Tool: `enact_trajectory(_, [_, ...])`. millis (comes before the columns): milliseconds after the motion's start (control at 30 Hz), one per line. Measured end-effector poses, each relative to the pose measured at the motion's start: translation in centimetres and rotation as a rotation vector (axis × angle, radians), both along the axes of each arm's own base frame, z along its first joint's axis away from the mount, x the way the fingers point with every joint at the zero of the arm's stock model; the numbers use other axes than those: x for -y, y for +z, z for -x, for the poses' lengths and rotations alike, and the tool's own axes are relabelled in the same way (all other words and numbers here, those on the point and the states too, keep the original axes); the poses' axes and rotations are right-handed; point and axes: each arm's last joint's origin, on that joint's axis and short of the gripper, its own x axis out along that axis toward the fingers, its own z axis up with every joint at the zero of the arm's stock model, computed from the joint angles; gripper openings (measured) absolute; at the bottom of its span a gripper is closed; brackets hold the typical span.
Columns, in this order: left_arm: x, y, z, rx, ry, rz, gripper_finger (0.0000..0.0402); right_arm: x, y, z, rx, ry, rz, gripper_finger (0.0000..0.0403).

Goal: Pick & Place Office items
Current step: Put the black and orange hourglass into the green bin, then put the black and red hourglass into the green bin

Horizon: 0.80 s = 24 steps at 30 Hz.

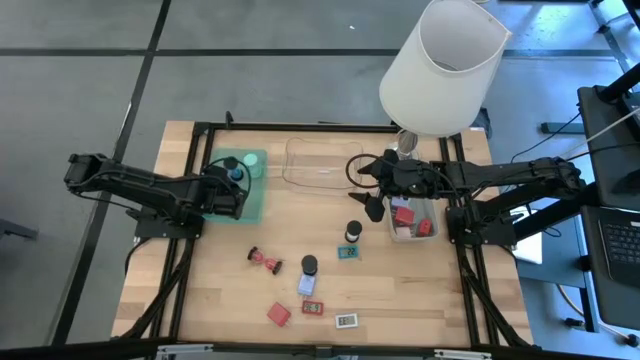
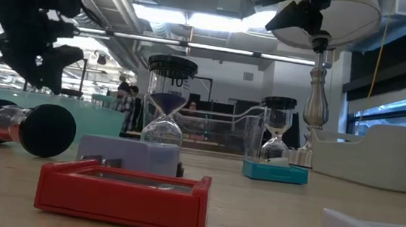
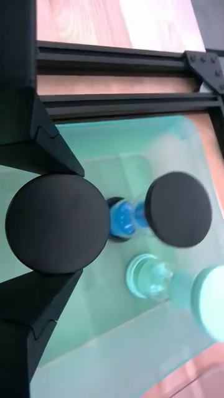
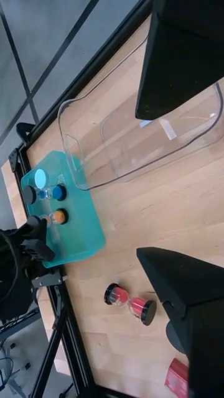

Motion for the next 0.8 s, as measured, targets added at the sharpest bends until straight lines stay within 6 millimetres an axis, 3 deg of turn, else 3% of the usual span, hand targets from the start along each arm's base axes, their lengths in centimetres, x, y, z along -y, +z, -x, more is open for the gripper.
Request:
enact_trajectory(433, [-0.1,0.1,0.0,0.0,0.0,-0.037,0.0251,0.0,0.0,0.0,0.001,-0.002,-0.003,0.0354])
enact_trajectory(800, [0.1,4.7,-2.1,0.015,-0.164,-0.056,0.0264,0.0,0.0,0.0,0.002,-0.004,-0.007,0.0354])
